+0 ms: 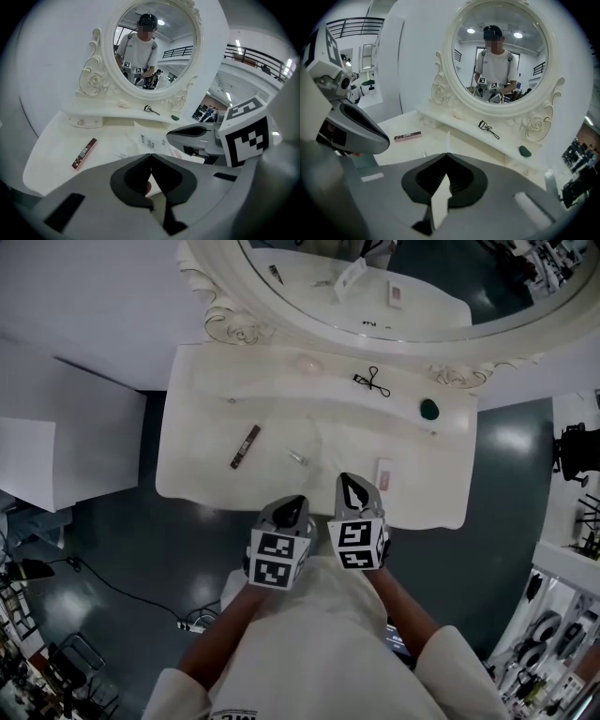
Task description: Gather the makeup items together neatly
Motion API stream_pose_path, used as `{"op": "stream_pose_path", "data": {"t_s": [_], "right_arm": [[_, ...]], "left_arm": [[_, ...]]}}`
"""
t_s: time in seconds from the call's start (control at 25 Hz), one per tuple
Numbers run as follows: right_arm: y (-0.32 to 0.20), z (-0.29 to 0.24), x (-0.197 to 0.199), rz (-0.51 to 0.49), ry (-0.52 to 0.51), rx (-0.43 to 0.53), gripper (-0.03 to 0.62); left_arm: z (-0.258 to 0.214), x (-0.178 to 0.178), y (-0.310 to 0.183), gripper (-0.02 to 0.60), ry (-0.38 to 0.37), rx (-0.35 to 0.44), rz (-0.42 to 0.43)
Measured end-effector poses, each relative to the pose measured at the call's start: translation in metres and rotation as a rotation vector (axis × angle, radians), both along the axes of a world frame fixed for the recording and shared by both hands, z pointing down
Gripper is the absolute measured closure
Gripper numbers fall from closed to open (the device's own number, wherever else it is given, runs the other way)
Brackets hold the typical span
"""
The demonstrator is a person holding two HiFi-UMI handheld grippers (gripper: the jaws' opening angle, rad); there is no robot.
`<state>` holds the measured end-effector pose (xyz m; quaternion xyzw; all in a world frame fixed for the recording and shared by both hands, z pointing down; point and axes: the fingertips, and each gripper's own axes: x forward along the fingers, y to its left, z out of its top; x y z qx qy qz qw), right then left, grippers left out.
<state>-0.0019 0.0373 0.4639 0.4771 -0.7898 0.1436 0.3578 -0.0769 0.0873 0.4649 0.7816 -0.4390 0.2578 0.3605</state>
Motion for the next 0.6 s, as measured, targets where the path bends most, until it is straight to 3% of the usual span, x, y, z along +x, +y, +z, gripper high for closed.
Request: {"op": "stream_pose_path", "data": {"t_s": [0.6], "right_arm": [[0.022, -0.002, -0.025, 0.018, -0.149, -0.017, 0.591]], "left_arm": [[0.006, -0.006, 0.009, 0.572, -0.02, -0.025, 0.0]]}}
